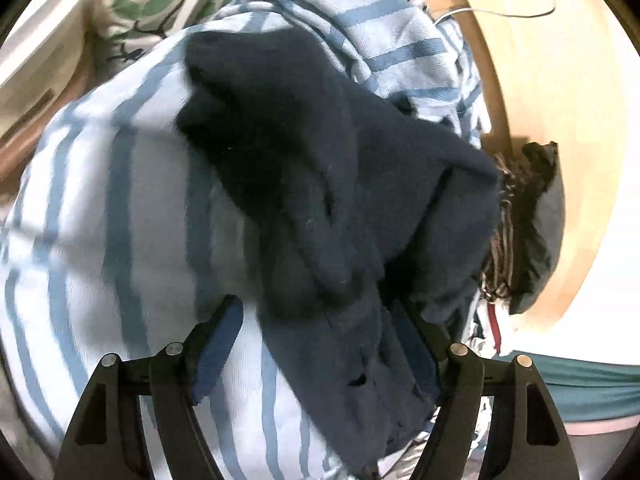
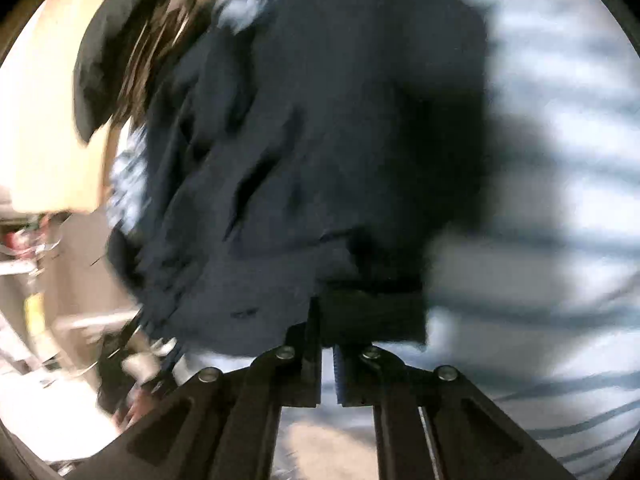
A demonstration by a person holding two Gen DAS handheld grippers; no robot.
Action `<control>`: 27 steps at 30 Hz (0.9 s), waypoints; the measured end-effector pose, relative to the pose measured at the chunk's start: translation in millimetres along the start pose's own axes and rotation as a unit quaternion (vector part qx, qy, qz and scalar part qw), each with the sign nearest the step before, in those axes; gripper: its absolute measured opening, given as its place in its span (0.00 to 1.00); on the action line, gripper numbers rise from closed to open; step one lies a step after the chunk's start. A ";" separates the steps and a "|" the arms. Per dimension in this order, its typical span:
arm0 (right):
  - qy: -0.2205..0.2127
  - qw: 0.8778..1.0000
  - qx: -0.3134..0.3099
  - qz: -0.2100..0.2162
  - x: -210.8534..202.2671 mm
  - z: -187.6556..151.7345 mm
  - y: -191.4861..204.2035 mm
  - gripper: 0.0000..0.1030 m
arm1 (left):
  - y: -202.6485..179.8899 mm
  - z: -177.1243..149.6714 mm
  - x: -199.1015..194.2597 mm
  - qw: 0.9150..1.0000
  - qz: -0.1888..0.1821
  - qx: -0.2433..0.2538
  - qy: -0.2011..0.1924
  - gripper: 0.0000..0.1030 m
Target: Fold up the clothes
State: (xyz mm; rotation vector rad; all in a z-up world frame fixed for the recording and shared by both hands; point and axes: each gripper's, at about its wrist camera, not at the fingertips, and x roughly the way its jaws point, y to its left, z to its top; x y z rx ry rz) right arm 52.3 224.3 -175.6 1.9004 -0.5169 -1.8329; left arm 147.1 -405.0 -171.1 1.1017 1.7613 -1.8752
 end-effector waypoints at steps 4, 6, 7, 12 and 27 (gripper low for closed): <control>-0.070 0.995 0.043 -0.047 -43.1 25.8 -32.5 0.04 | 7.2 -39.0 -8.4 0.999 -0.012 -0.028 -0.016 0.74; -0.125 0.985 0.058 -0.104 -73.9 37.2 -50.6 0.00 | 11.5 -56.8 -12.8 0.999 -0.008 -0.035 -0.028 0.74; -0.162 0.973 0.061 -0.151 -94.4 42.0 -60.7 0.01 | 13.6 -64.8 -15.4 0.999 -0.003 -0.034 -0.036 0.74; -0.210 0.963 0.107 -0.132 -151.4 45.1 -101.4 0.05 | 23.5 -75.0 -4.6 0.998 0.014 -0.057 -0.038 0.74; -0.023 0.990 0.108 0.089 39.0 24.8 -41.1 0.59 | 0.7 7.0 16.5 0.994 0.091 0.018 -0.050 0.70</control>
